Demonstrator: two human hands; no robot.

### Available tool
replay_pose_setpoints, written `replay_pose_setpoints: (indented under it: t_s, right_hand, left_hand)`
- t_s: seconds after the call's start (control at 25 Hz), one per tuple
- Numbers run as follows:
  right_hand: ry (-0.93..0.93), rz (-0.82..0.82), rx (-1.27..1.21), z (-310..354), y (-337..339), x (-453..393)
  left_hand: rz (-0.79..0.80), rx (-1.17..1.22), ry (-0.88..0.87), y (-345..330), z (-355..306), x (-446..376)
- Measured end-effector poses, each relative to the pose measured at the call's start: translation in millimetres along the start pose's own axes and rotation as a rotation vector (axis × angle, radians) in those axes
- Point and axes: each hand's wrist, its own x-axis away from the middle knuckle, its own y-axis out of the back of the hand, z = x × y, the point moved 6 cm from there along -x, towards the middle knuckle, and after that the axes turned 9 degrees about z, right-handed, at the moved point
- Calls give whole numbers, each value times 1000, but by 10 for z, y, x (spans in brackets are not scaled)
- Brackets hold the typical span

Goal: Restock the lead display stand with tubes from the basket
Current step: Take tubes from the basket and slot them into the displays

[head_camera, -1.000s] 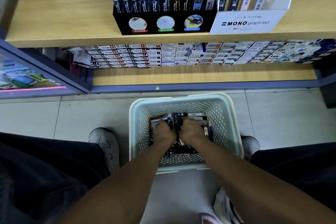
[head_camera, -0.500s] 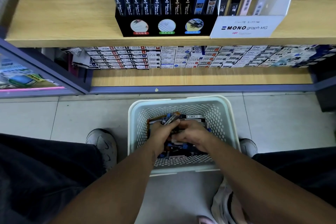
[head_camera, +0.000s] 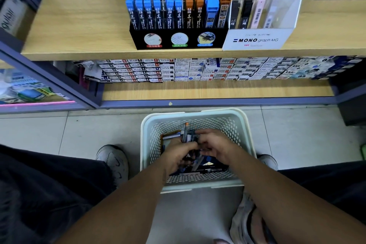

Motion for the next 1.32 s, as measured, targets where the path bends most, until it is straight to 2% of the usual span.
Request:
replay_pose_setpoints:
  t_s: [0.16,0.52,0.76,1.16,1.32]
  right_hand:
    - [78,59,44,45,-13,75]
    - [124,72,41,96,137,185]
    - [207,83,-12,289,262,400]
    - [469,306,38,1250,56,1403]
    - [581,281,102,1724,53,1897]
  left_hand:
    - [67,-50,-31,-22,-59,71]
    - [152,-419,-186,-81,-177,261]
    - [233,-390,-149,-94,-351,461]
    - [370,-533,-256,-312,-1403,1357]
    - [364,-684,-319,-426,-1959,1869]
